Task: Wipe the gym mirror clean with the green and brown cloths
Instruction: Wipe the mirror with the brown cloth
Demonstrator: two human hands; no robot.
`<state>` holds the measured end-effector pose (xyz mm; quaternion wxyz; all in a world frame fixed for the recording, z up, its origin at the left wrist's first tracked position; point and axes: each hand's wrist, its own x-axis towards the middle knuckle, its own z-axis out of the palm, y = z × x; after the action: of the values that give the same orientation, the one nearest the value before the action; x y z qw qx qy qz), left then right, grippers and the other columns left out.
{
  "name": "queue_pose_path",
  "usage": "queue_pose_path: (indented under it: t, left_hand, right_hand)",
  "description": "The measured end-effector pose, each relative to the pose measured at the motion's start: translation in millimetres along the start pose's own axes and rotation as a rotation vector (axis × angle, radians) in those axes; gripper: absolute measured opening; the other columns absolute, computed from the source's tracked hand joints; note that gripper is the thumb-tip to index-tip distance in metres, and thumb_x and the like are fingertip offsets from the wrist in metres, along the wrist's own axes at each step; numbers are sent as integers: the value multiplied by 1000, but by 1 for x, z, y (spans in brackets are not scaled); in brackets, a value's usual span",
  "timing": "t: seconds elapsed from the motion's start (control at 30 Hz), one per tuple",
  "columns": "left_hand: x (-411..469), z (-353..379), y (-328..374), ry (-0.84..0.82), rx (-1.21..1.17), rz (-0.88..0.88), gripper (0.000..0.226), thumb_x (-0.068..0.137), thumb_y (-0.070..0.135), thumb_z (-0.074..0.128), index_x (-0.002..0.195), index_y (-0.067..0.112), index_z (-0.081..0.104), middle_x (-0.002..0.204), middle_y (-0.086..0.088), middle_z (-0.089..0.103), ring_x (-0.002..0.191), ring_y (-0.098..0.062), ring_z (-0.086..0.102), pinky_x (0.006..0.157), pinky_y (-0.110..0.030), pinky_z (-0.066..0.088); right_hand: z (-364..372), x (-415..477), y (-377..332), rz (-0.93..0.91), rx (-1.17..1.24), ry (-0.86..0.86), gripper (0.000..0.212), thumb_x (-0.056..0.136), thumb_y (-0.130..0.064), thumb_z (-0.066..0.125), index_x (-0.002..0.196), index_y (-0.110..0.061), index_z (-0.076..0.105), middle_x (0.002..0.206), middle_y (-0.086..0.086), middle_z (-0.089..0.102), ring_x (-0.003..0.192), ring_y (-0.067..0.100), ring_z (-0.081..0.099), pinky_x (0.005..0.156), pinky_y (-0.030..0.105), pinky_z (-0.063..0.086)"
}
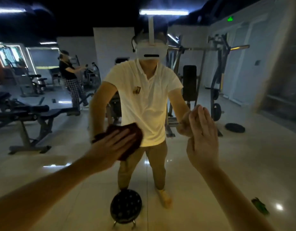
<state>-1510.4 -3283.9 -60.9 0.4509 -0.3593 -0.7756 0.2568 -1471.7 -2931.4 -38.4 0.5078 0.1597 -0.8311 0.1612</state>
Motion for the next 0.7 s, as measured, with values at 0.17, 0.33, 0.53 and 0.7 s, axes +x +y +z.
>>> queue_pose_path:
  t: [0.17,0.33,0.53,0.7]
  left_hand:
    - [-58,21,-14,-24,-3,59,75,97,16,35,164,6,3,170,-15,-17,158,-37,-12,128,-54,-6]
    - [21,30,71,30,-98,205,72,97,21,47,158,2,14,169,-19,14,156,-42,-15,127,-53,-8]
    - [123,47,200,-52,-163,339,90,98,26,60,163,2,3,170,-17,0,157,-37,-11,125,-51,-18]
    - [138,40,201,-69,-10,392,62,106,11,17,163,3,-6,173,-9,7,159,-30,-3,129,-46,-6]
  right_hand:
    - [16,-15,-18,83,-20,6,84,85,11,51,162,-5,21,171,17,15,159,34,8,126,58,18]
    - [2,-37,-2,1,-60,-133,87,81,10,52,162,-7,25,172,13,13,160,29,7,130,44,9]
    - [-34,-68,63,90,-124,-186,86,82,11,48,162,-11,25,172,10,13,159,27,9,126,54,20]
    - [-60,-30,120,64,-176,-67,76,88,2,46,161,-8,28,170,16,16,159,31,13,125,56,21]
